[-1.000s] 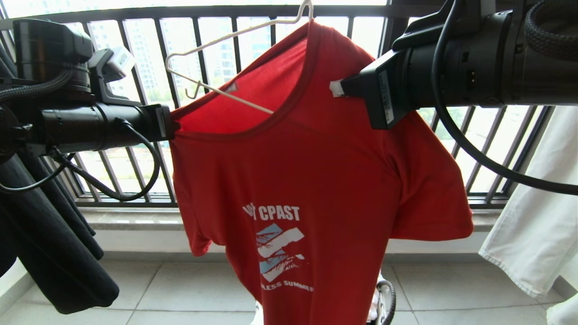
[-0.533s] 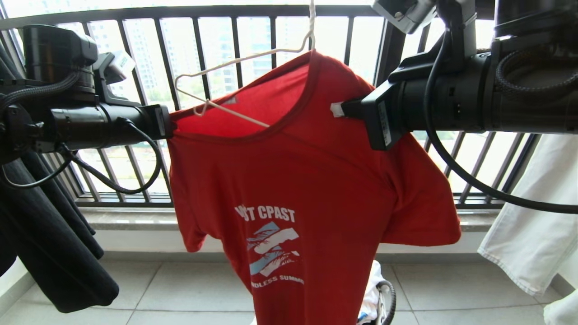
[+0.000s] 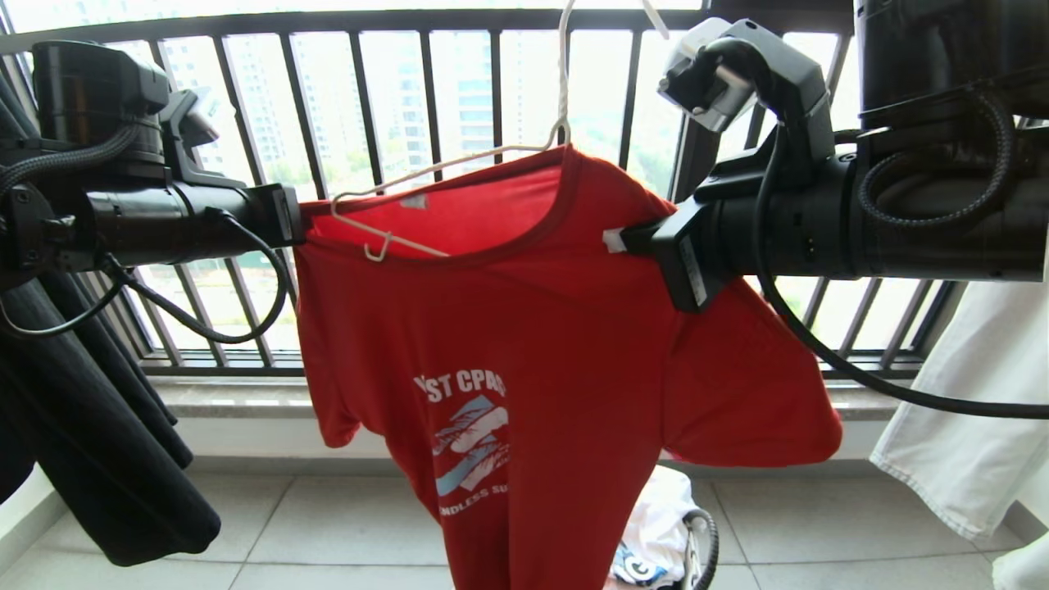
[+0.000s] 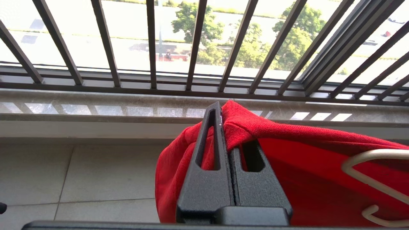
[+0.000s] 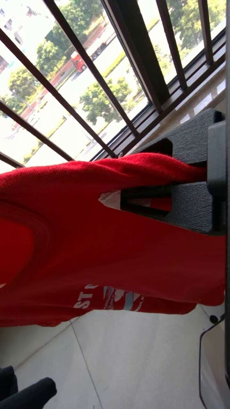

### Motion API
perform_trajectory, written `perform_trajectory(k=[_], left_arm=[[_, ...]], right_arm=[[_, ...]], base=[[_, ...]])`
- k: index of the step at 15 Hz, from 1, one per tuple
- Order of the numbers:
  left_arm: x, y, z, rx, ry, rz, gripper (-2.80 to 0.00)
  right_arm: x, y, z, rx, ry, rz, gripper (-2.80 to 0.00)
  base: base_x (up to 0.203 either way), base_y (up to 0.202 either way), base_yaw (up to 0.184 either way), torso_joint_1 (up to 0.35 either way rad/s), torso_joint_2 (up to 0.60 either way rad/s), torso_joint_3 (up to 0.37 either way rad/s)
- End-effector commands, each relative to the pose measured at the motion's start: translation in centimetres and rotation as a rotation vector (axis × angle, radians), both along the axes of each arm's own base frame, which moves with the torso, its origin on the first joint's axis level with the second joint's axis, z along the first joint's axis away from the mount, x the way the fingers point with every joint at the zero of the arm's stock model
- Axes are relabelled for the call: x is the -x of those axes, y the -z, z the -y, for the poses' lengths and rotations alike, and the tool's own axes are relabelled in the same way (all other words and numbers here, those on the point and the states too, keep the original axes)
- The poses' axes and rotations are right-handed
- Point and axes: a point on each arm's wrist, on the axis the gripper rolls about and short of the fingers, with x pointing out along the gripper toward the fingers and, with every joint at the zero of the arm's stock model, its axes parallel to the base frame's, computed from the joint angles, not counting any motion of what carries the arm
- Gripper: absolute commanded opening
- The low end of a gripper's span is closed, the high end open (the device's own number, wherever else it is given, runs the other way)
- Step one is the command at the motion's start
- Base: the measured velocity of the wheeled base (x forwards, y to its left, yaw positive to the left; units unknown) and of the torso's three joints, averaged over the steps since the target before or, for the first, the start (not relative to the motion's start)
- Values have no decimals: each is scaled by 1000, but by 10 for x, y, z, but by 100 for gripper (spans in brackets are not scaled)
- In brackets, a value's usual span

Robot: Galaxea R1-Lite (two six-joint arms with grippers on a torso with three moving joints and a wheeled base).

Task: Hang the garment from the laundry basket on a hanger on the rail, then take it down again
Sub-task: Hang the clothes on the clothes rack

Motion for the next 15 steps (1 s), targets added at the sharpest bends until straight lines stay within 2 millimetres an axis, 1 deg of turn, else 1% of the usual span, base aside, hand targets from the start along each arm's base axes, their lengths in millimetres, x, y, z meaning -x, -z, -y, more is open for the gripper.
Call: perform_trajectory(k=[1, 3, 6, 10, 12, 15], left_arm=[[2, -2, 0, 3, 1, 6, -280], [4, -1, 0, -4, 2, -1, -280], [3, 2, 0, -15, 2, -10, -280], [2, 5, 0, -25, 4, -17, -280], [4, 3, 0, -24, 5, -10, -280], [7, 0, -2, -22, 3, -1, -280]], right_arm=[[-8, 10, -6, 37, -5, -19, -280], [-17, 15, -10, 50, 4, -23, -280], [-25, 4, -4, 9, 33, 28, -280], [-27, -7, 3, -15, 56, 58, -280], [-28, -5, 3, -7, 59, 53, -280], [-34, -3, 6, 1, 76, 52, -280]], base=[[0, 0, 0, 0, 0, 0], [0, 0, 0, 0, 0, 0], [0, 0, 0, 0, 0, 0], [0, 0, 0, 0, 0, 0], [0, 0, 0, 0, 0, 0], [0, 0, 0, 0, 0, 0]])
